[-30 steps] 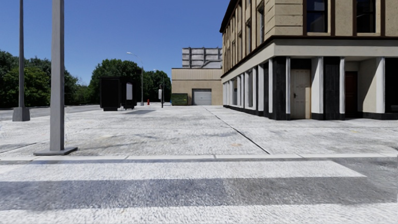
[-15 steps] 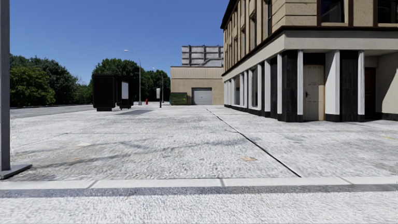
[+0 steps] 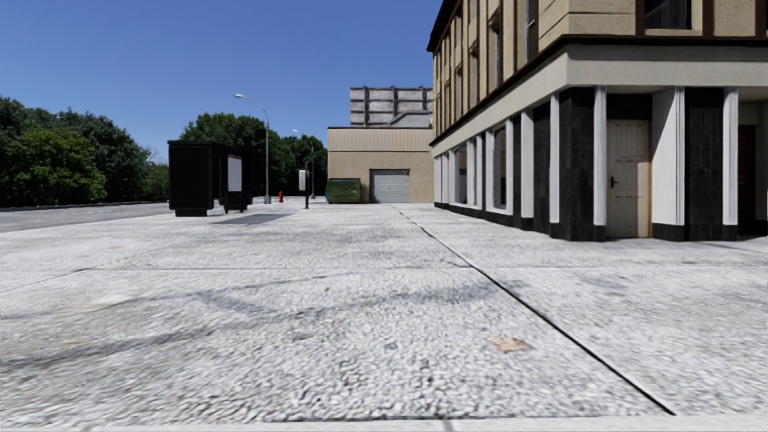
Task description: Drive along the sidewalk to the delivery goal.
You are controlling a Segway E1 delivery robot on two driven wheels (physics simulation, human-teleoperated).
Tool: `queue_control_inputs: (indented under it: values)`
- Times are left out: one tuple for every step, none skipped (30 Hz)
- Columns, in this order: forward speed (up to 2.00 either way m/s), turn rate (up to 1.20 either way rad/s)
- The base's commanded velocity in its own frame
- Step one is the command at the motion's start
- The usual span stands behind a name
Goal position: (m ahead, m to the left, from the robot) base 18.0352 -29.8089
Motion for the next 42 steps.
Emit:
queue_control_inputs:
  values:
    - [1.27, 0.00]
    - [1.27, 0.00]
    - [1.27, 0.00]
    - [1.27, 0.00]
    - [1.27, 0.00]
    - [1.27, 0.00]
    - [1.27, 0.00]
    - [1.27, 0.00]
    - [1.27, 0.00]
    - [1.27, 0.00]
    - [1.27, 0.00]
    - [1.27, 0.00]
    - [1.27, 0.00]
    - [1.27, 0.00]
    - [1.27, 0.00]
    - [1.27, 0.00]
    - [1.27, 0.00]
    - [1.27, 0.00]
    - [1.27, 0.00]
    - [1.27, 0.00]
    - [1.27, 0.00]
    - [1.27, 0.00]
    - [1.27, 0.00]
    - [1.27, 0.00]
    - [1.27, 0.00]
    - [1.27, 0.00]
    - [1.27, 0.00]
    - [1.27, 0.00]
    - [1.27, 0.00]
    - [1.27, 0.00]
    - [1.27, 0.00]
    - [1.27, 0.00]
    - [1.27, 0.00]
    - [1.27, 0.00]
    - [1.27, 0.00]
    - [1.27, 0.00]
    - [1.27, 0.00]
    - [1.27, 0.00]
    - [1.27, 0.00]
    - [1.27, 0.00]
    - [1.27, 0.00]
    - [1.27, 0.00]
